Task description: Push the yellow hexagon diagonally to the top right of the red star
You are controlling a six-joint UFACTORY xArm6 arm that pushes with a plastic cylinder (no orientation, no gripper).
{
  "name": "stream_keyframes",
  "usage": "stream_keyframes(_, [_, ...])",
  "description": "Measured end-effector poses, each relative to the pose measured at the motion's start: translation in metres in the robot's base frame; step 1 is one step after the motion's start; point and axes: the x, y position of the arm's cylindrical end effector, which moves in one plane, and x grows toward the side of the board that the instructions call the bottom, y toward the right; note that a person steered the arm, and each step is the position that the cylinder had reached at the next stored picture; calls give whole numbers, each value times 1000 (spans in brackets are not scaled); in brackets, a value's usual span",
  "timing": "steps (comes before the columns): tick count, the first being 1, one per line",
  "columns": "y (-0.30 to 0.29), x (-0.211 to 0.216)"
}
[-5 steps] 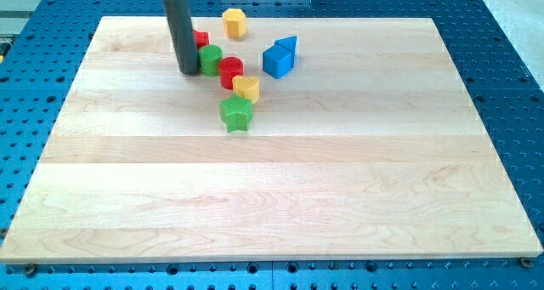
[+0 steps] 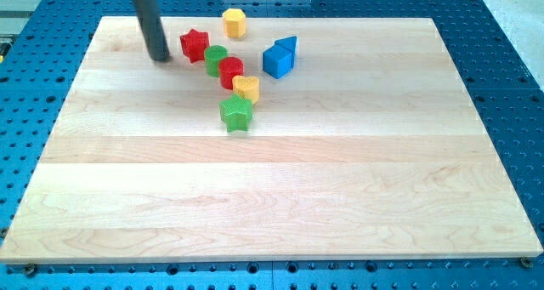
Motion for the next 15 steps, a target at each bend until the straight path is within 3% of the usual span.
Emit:
stream_keyframes(4, [28,-21])
stream_keyframes(7, [29,-95])
stream_keyframes(15, [168,-93])
